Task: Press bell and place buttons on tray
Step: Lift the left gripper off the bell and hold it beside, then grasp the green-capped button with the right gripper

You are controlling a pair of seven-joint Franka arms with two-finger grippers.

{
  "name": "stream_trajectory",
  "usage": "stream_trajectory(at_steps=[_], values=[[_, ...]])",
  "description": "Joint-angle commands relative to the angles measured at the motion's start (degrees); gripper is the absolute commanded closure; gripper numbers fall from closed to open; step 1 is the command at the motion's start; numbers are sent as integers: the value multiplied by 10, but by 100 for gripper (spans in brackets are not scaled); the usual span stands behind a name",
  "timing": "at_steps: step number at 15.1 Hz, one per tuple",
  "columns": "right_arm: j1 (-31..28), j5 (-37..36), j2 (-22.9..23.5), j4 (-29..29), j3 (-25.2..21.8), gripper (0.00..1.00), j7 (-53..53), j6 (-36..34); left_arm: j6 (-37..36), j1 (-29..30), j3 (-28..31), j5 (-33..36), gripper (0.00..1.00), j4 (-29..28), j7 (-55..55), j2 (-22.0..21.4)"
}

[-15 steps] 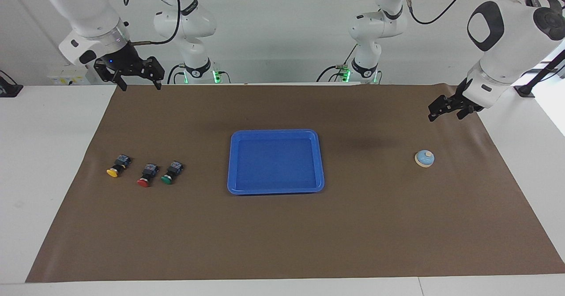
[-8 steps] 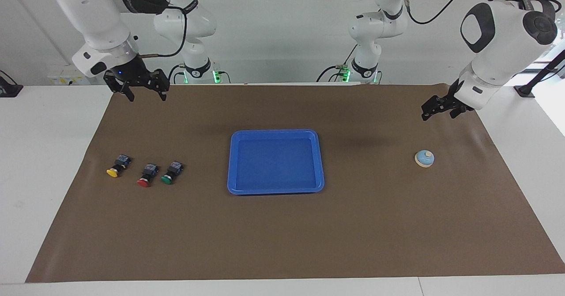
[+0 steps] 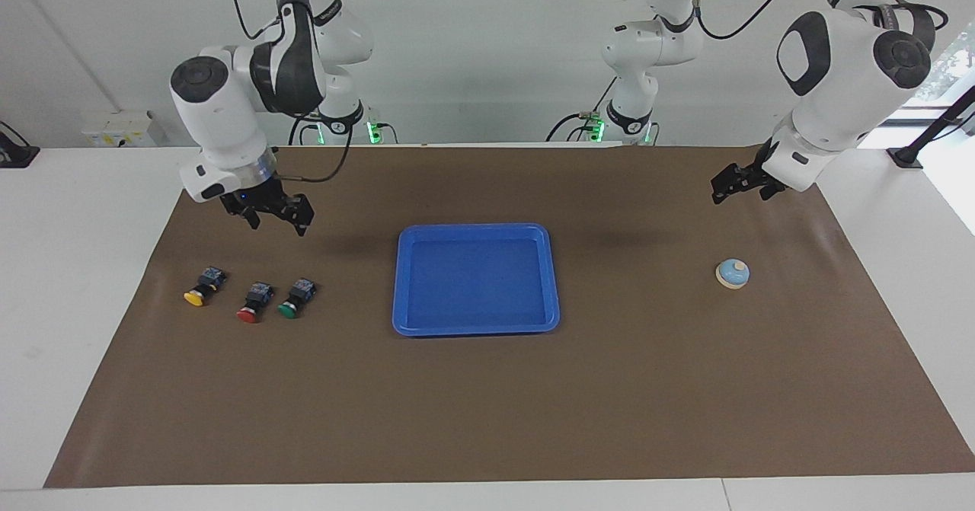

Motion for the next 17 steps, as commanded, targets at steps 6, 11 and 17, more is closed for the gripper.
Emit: stream_trajectory(at_steps=[6,11,17], values=[[-9,-24,70,-34,2,1,83,127,-5,-6,9,-3,0,-17,-3,-34],[-8,-21,111,-30,2,1,117,166,-3,-11,9,-3,0,-11,-3,-31],[-5,-14,142,-9,3,35,123,182,-3,-12,10,-4,0,-8,-6,-34]])
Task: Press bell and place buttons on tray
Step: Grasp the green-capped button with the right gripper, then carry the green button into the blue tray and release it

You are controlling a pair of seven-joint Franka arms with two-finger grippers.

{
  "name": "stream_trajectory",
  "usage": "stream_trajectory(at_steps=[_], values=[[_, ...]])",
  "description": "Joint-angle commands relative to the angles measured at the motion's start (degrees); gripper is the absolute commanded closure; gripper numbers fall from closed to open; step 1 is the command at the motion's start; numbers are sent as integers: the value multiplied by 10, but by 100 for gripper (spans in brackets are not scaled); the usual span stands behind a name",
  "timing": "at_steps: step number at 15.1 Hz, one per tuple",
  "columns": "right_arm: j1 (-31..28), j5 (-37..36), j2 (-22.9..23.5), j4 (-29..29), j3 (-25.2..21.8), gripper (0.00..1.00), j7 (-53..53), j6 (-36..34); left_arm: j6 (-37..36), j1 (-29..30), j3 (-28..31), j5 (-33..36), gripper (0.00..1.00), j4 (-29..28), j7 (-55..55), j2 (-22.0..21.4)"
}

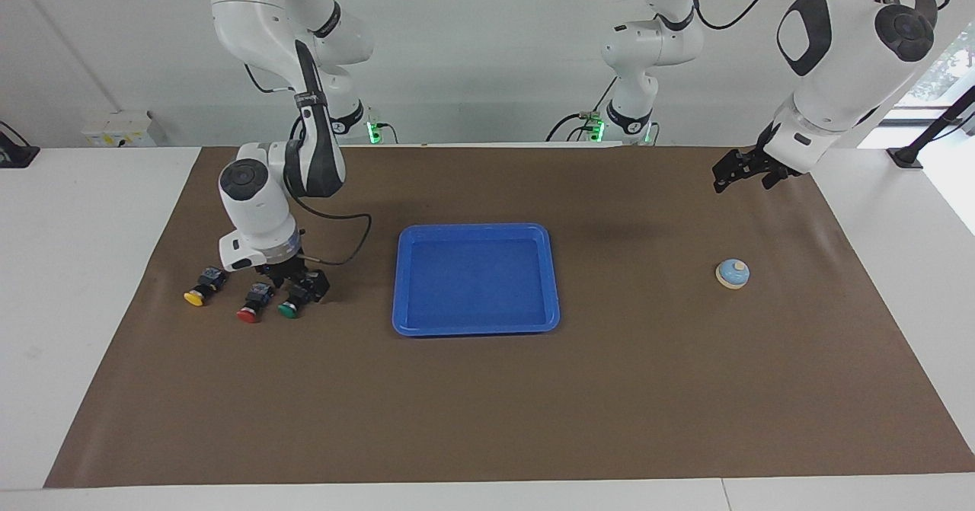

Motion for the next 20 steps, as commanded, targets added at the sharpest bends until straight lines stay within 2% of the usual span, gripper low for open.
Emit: stream_trajectory(at_steps=[1,2,3,6,8,11,13,17,20], values=[[-3,1,5,10,4,62,13,2,4,-9,8,-4,0,-5,-7,-11],[-2,1,5,10,5,86,12,-1,3,-9,7,-4,0,-6,-8,-12],[-1,1,5,10,5,100,13,-3,2,-8,7,-4,0,-7,-7,-13],[0,2,4,21,8,100,12,-25,1,-9,7,-3,0,-5,-3,-13],[9,1,4,61,10,100,9,-84,5,-9,2,-2,0,4,-4,-13],[54,9,5,144,11,100,13,-187,14,-8,2,-1,0,14,-4,-11],[84,32,8,184,10,100,14,-224,14,-8,1,-2,0,11,-3,-13],[160,54,18,205,10,100,22,-230,12,-7,2,-2,0,11,-4,-14],[215,58,45,201,10,100,99,-195,12,-1,4,-2,0,11,-4,-14]])
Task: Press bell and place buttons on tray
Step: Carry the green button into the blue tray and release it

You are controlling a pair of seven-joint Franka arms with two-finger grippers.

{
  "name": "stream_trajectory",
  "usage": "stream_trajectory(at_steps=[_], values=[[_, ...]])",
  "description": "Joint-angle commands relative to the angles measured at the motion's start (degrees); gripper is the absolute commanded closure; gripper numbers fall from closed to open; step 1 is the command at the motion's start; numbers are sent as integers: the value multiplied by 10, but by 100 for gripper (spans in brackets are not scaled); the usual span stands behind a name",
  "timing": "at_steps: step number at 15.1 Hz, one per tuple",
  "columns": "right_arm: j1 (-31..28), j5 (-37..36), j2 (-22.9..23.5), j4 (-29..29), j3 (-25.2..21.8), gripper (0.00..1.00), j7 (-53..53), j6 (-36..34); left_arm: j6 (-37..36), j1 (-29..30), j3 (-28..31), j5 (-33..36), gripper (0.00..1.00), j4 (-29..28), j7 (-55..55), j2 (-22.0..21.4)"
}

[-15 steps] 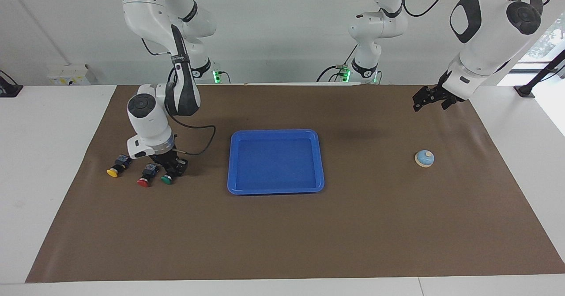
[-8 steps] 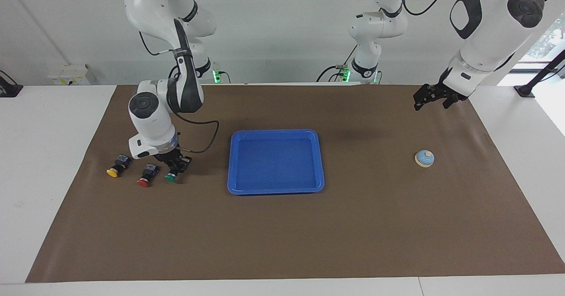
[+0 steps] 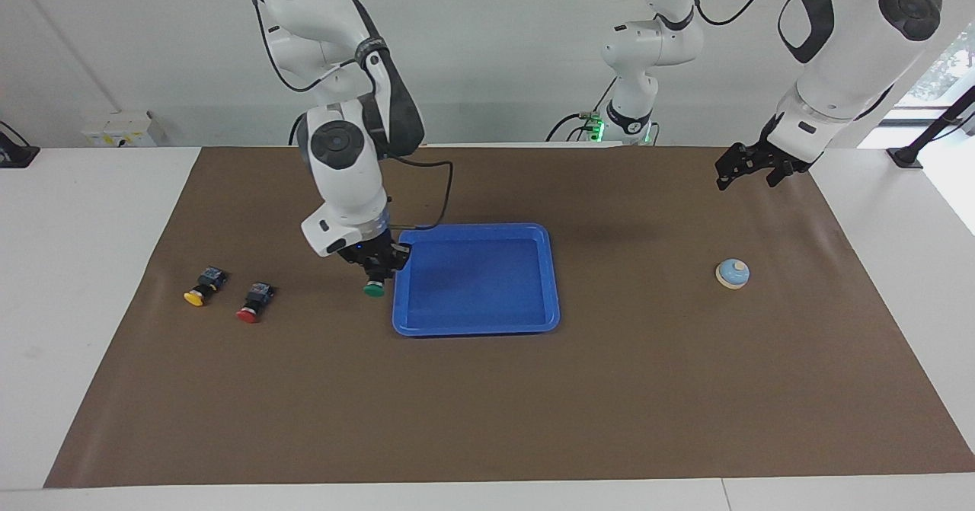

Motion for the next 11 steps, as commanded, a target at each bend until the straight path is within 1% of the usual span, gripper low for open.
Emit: stream_trajectory(at_steps=[1,6,11], values=[[37,8,37,6,-2,100,45,39,6,2,6,-2,0,-5,-4,-9],[42,8,42,-48,-2,100,50,109,6,1,6,-2,0,-5,-4,-9],[45,8,42,-58,-1,100,77,117,6,1,6,-2,0,-5,-4,-10]])
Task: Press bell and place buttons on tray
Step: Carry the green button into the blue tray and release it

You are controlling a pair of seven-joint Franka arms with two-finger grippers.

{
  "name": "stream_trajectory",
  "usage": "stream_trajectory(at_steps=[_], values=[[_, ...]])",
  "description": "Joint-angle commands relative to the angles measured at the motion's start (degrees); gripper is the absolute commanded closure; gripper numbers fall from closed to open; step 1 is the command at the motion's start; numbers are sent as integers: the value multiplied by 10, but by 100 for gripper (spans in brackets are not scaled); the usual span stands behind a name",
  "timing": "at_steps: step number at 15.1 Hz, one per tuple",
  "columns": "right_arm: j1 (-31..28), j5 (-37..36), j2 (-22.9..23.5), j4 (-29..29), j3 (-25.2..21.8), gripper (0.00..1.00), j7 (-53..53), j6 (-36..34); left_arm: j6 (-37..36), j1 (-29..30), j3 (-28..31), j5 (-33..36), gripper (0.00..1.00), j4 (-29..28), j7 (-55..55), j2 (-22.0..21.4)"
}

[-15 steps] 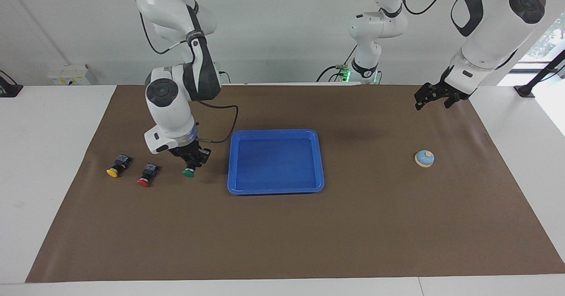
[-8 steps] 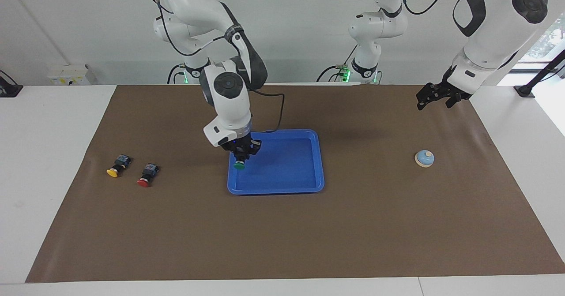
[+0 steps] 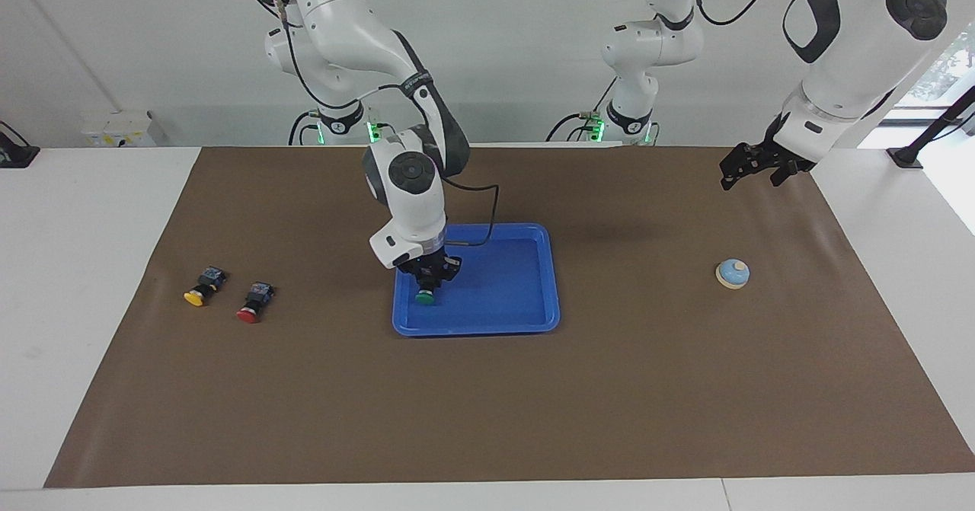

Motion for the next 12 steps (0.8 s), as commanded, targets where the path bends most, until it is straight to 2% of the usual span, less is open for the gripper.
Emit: stream_trajectory(at_steps=[1,4,5,6,7,9,12], values=[[10,8,-13,-19,3,100,24,12,6,0,2,-2,0,-5,-4,-9],[15,8,-14,-21,3,100,52,12,6,0,2,-2,0,-5,-4,-10],[15,8,-14,-22,3,88,62,12,6,0,2,-2,0,-5,-4,-9],[16,8,-14,-22,3,24,63,11,6,0,2,-2,0,-5,-4,-9],[16,8,-15,-19,3,0,64,6,6,0,2,-2,0,-5,-4,-10],[10,8,-23,-14,2,0,63,-13,6,0,2,-2,0,-5,-4,-9],[-20,8,-48,25,1,0,52,-87,6,0,2,-2,0,-5,-4,-9]])
